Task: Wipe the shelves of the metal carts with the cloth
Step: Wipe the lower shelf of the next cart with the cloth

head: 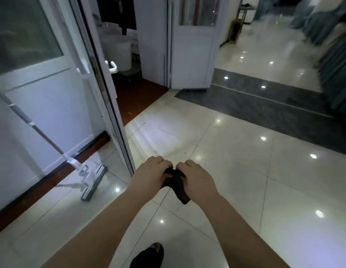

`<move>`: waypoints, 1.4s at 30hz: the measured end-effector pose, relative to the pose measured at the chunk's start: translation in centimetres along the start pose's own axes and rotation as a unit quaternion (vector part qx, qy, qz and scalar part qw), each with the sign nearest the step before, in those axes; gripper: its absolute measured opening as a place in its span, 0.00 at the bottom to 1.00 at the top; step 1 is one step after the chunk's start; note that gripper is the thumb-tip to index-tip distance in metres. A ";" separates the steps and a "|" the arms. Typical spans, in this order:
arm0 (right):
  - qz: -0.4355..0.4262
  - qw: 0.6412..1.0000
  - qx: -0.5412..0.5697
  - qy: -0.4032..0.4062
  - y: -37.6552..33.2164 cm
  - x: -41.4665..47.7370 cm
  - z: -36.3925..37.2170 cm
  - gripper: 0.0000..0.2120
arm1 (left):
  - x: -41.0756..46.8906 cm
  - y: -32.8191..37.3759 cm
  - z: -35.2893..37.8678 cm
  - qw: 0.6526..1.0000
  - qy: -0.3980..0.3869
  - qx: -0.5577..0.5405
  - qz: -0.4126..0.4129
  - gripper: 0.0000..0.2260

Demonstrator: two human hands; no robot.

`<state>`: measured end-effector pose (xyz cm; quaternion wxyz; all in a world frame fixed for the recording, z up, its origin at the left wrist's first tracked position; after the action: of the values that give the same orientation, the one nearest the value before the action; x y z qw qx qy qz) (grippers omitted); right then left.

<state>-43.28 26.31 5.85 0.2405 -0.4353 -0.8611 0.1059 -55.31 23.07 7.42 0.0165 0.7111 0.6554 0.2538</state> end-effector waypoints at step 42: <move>0.728 0.416 -0.055 0.543 75.1 -20.3 -42.3 0.13 | 50.1 86.3 52.2 0.617 -0.376 -0.286 0.629 0.04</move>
<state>40.83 53.84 6.33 0.4666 -0.8781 0.0836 -0.0643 44.95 74.21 9.72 0.3004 0.9421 -0.1215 0.0866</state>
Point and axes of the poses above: each hand's wrist, its own x-axis towards the middle knuckle, its own z-axis out of the palm, y = z × x, the point moved 8 cm from there along x, towards the middle knuckle, and after that the axes turned 8 degrees about y, right-handed, at the moved point
